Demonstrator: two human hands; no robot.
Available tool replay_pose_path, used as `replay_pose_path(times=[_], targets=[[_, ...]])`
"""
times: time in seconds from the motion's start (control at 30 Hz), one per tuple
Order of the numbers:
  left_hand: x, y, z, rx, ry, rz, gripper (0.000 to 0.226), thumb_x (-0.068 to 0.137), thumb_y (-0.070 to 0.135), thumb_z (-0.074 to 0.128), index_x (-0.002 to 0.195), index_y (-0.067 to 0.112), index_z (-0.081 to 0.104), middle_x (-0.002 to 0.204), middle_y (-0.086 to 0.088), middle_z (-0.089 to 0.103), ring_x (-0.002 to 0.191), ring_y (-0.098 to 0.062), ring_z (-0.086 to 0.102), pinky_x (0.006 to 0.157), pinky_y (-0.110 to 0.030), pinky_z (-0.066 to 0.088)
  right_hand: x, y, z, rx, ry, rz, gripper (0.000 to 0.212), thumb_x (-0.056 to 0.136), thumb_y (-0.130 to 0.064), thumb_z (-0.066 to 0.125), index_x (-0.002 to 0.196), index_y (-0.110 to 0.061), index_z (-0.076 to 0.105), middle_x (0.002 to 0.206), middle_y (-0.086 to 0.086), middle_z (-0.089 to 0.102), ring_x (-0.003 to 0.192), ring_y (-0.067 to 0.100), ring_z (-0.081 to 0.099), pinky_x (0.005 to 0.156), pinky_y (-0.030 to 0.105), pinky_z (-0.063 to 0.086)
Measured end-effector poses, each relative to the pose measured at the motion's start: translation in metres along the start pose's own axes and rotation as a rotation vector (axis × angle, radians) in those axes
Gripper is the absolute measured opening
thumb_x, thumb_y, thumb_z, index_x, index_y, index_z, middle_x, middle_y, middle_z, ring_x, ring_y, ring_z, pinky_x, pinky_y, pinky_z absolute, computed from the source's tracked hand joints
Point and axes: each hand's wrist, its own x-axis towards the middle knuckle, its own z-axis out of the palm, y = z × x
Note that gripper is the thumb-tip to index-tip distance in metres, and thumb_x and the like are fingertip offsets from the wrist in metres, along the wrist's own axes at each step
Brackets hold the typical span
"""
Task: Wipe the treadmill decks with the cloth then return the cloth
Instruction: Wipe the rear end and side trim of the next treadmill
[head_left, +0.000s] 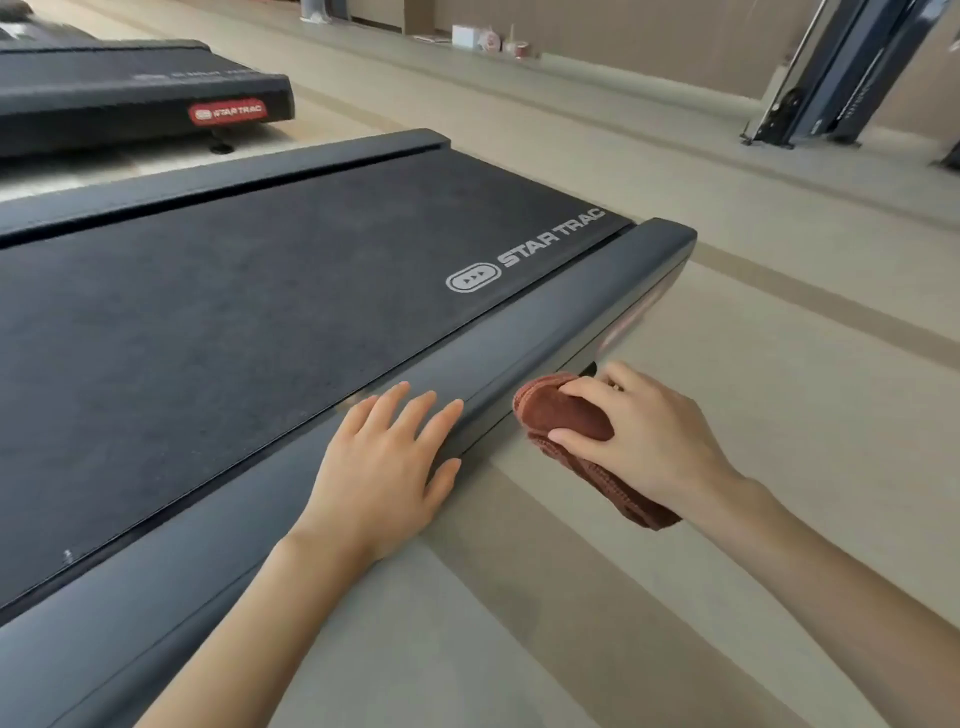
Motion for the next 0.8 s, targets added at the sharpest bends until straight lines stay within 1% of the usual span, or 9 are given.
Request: replay_pose_path(times=[0.1, 0.2, 0.3, 0.37, 0.47, 0.53, 0.6, 0.7, 0.8], targets=[[0.028, 0.038, 0.001, -0.025, 0.014, 0.062, 0.044, 0.082, 0.033, 0.061, 0.122, 0.013, 0.062, 0.116, -0.008, 0.066, 0.114, -0.033, 0.058, 0.092, -0.044, 0.048, -0.015, 0.043, -0.006, 0.021, -0.002, 0.089, 0.044, 0.08, -0.059, 0.056, 0.116, -0.034, 0.059, 0.096, -0.008, 0.051, 0.091, 0.016, 0.056, 0.068, 0.029, 0.044], [0.055, 0.073, 0.001, -0.046, -0.032, 0.109, 0.045, 0.084, 0.036, 0.055, 0.124, 0.015, 0.061, 0.118, -0.006, 0.065, 0.116, -0.03, 0.057, 0.095, -0.043, 0.046, -0.028, 0.084, -0.012, 0.007, -0.024, 0.15, 0.046, 0.082, -0.06, 0.053, 0.12, -0.034, 0.058, 0.096, -0.008, 0.05, 0.091, 0.015, 0.055, 0.068, 0.028, 0.045], [0.084, 0.106, 0.003, -0.039, -0.048, 0.13, 0.051, 0.087, 0.043, 0.037, 0.123, 0.017, 0.061, 0.116, -0.004, 0.066, 0.116, -0.029, 0.057, 0.095, -0.043, 0.046, -0.035, 0.127, -0.017, 0.004, -0.021, 0.189, 0.046, 0.082, -0.058, 0.055, 0.12, -0.032, 0.059, 0.096, -0.006, 0.05, 0.089, 0.016, 0.055, 0.066, 0.029, 0.044], [0.104, 0.127, 0.005, -0.038, -0.05, 0.142, 0.054, 0.086, 0.045, 0.033, 0.123, 0.018, 0.061, 0.115, -0.002, 0.066, 0.115, -0.028, 0.057, 0.095, -0.041, 0.046, -0.039, 0.156, -0.021, 0.013, -0.019, 0.228, 0.046, 0.082, -0.058, 0.056, 0.12, -0.033, 0.059, 0.095, -0.007, 0.05, 0.089, 0.016, 0.055, 0.066, 0.028, 0.043], [0.137, 0.162, 0.009, -0.031, -0.111, 0.166, 0.055, 0.089, 0.048, 0.029, 0.132, 0.022, 0.052, 0.125, -0.001, 0.06, 0.124, -0.026, 0.049, 0.104, -0.041, 0.037, -0.042, 0.203, -0.026, 0.032, -0.023, 0.261, 0.046, 0.081, -0.059, 0.055, 0.12, -0.034, 0.059, 0.096, -0.008, 0.05, 0.089, 0.015, 0.055, 0.065, 0.028, 0.044], [0.161, 0.185, 0.015, -0.023, -0.157, 0.199, 0.053, 0.094, 0.05, 0.03, 0.141, 0.027, 0.039, 0.138, 0.003, 0.049, 0.133, -0.022, 0.037, 0.111, -0.039, 0.025, -0.044, 0.235, -0.034, 0.041, -0.026, 0.289, 0.046, 0.081, -0.058, 0.055, 0.119, -0.033, 0.06, 0.096, -0.007, 0.05, 0.09, 0.015, 0.055, 0.065, 0.028, 0.044], [0.186, 0.208, 0.019, -0.008, -0.168, 0.228, 0.054, 0.094, 0.051, 0.028, 0.144, 0.03, 0.029, 0.145, 0.007, 0.04, 0.137, -0.018, 0.029, 0.113, -0.036, 0.017, -0.048, 0.265, -0.044, 0.046, -0.025, 0.315, 0.045, 0.081, -0.058, 0.056, 0.117, -0.031, 0.061, 0.096, -0.006, 0.051, 0.09, 0.015, 0.056, 0.065, 0.028, 0.045], [0.221, 0.246, 0.018, -0.012, -0.177, 0.272, 0.054, 0.094, 0.051, 0.03, 0.144, 0.03, 0.03, 0.144, 0.006, 0.041, 0.136, -0.016, 0.031, 0.112, -0.034, 0.018, -0.057, 0.308, -0.059, 0.048, 0.012, 0.349, 0.043, 0.08, -0.056, 0.059, 0.113, -0.029, 0.064, 0.093, -0.005, 0.052, 0.086, 0.017, 0.058, 0.062, 0.028, 0.043], [0.256, 0.283, 0.02, -0.007, -0.19, 0.334, 0.054, 0.095, 0.051, 0.03, 0.144, 0.029, 0.029, 0.146, 0.004, 0.039, 0.136, -0.017, 0.031, 0.113, -0.036, 0.019, -0.066, 0.344, -0.073, 0.012, 0.01, 0.379, 0.043, 0.08, -0.058, 0.057, 0.113, -0.031, 0.063, 0.094, -0.006, 0.051, 0.087, 0.017, 0.057, 0.063, 0.027, 0.041]])
